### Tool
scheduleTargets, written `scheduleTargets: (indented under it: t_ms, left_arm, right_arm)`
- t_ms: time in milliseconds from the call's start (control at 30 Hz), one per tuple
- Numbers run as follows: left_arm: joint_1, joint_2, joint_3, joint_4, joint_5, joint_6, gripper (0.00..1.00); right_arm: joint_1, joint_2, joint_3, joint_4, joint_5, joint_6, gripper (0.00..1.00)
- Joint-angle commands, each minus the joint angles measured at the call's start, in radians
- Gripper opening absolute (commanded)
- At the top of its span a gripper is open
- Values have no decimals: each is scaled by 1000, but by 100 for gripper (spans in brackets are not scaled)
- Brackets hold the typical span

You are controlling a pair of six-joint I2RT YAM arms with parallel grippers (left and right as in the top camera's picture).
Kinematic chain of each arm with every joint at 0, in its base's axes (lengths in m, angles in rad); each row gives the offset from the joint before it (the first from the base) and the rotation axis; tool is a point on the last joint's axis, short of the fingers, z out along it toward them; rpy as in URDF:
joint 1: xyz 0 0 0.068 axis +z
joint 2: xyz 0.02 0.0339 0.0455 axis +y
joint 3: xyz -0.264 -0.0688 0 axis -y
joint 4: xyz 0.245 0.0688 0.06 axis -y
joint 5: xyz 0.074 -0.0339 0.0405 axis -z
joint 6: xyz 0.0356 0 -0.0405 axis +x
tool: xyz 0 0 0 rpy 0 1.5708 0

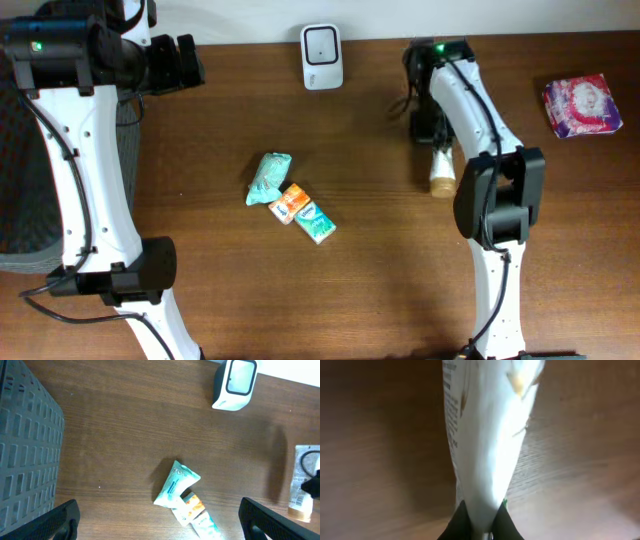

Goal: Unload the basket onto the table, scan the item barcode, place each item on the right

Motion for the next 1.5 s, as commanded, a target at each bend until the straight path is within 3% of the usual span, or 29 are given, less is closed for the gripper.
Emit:
scheduleTargets:
  t_ms: [0,100,200,267,333,467,600,700,767,833,867,933,967,1000,1133,1267,1333,1400,1467]
  left_arm:
    - [0,-26,12,-2,10,5,99]
    - [0,-26,12,-2,10,5,99]
    - [0,-26,12,-2,11,5,99]
    - [0,-26,12,-2,10,5,99]
    - [0,-26,12,-2,11,5,99]
    - [0,-26,12,-2,10,5,99]
    - [0,-26,12,-2,10,5,99]
    - [0,-26,12,-2,10,5,99]
    - [0,-26,12,-2,10,5,99]
    - [0,-26,12,-2,10,5,99]
    - [0,-26,12,-2,10,5,99]
    - [0,-26,12,-2,11,5,99]
    - [0,-26,12,-2,10,5,99]
    - [0,-26,12,-2,10,5,99]
    - [0,-26,12,-2,11,5,99]
    - [0,-26,12,-2,10,5,99]
    - [0,-26,12,-2,11,5,99]
    - [0,-26,12,-2,10,5,99]
    - [0,-26,12,-2,10,5,99]
  right_arm:
    - [35,-41,-135,64,114,35,5]
    - [79,-41,-183,95,58,32,33]
    - [148,-41,-131,117,-190,-53,36]
    - [183,-41,-54,95,-258,-76,54]
    - [183,-41,55,31,-250,-76,65]
    - [-1,-41,211,-72,-277,-120,95]
    - [-229,-39,82,-60,-703,-395,96]
    - [-297,-39,-81,45,-869,-423,95]
    - [-313,-39,-258,203,-952,-415,86]
    - [-307,-39,-336,286,-1008,-415,80]
    - [-304,-39,-358,316,-1023,-412,73]
    - [-285,-39,-365,349,-1022,-394,42]
    - [-272,-39,-365,369,-1022,-352,19]
    - [-262,-39,-365,385,-1022,-327,4]
    - [-227,-39,-307,415,-1180,-273,4]
    - [-162,-40,-59,448,-1336,-206,4]
    - [-101,-40,58,622,-1292,-61,4]
    - [-54,-40,73,836,-1141,152,4]
    - [-2,-32,71,1033,-995,266,4]
